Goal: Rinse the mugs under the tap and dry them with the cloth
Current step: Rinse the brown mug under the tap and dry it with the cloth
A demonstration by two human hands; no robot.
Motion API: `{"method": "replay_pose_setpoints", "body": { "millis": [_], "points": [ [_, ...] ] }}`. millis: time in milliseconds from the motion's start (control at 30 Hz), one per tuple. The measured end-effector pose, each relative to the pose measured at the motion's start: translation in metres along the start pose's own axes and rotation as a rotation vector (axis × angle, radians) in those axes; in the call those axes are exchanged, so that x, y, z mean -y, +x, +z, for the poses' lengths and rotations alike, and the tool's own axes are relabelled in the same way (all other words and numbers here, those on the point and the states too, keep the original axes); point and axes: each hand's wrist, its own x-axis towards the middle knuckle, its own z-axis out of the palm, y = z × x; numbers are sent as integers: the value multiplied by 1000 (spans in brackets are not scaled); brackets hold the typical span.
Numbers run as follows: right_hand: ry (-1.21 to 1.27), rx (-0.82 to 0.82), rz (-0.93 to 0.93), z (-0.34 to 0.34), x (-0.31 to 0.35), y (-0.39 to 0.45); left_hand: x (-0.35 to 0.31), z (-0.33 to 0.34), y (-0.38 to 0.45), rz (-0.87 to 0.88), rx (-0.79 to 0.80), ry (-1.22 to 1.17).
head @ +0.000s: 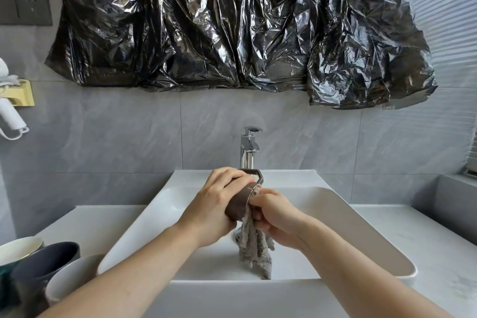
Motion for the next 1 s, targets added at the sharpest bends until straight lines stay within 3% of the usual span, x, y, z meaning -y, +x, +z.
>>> {"method": "replay_pose_setpoints", "body": {
  "millis": [100,233,433,733,1000],
  "points": [
    [-13,12,-21,-3,2,-1,3,-4,0,-60,-33,-1],
    [-252,21,-137,-6,-1,-2,11,-10,-3,-182,-88,-11],
    [-429,-151,-191,-8,-4,-2,13,-9,-3,-202,-89,-7],
    [-56,-250,-198,-12,-4,5,1,-4,0,-167,-42,-52],
    [325,-56,-114,-2,2,1,0,0,0,-153,-40,-67]
  ]
}}
